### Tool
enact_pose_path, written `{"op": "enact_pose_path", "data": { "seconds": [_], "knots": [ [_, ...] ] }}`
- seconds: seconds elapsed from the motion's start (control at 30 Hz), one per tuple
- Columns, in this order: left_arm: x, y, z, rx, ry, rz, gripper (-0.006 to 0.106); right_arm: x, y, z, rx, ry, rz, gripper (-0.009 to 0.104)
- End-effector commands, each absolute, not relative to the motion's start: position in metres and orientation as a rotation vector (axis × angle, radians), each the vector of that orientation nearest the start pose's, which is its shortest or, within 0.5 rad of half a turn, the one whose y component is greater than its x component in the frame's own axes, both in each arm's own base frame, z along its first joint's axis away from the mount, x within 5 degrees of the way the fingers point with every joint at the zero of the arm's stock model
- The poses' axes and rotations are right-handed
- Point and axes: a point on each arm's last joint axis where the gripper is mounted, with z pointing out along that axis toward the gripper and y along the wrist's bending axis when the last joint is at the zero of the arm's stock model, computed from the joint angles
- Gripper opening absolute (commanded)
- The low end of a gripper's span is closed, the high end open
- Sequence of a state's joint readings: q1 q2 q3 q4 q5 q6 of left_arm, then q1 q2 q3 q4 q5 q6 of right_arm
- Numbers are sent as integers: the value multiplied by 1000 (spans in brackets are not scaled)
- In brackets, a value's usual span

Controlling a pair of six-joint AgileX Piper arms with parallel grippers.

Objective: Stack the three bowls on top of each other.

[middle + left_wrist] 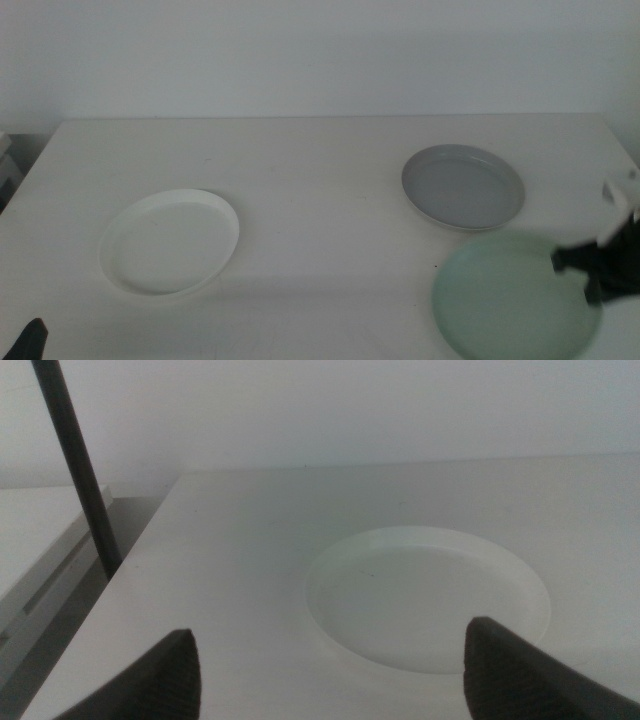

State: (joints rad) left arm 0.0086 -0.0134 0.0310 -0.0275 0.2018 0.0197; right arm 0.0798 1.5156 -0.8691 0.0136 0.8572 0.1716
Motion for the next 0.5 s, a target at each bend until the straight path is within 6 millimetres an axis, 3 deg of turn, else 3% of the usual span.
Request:
{"op": "enact_pose_path", "data": {
  "seconds": [0.0, 0.23, 0.47],
  "knots": [
    [55, 0, 195, -20, 1599, -9, 89, 265, 33, 240, 152, 2841, 101, -1],
    [55, 0, 195, -20, 1599, -9, 89, 286, 96, 279, 9, 2739, 322, -1],
    [55, 0, 195, -20, 1599, -9, 89, 310, 150, 277, -114, 2745, 401, -1]
  ]
}}
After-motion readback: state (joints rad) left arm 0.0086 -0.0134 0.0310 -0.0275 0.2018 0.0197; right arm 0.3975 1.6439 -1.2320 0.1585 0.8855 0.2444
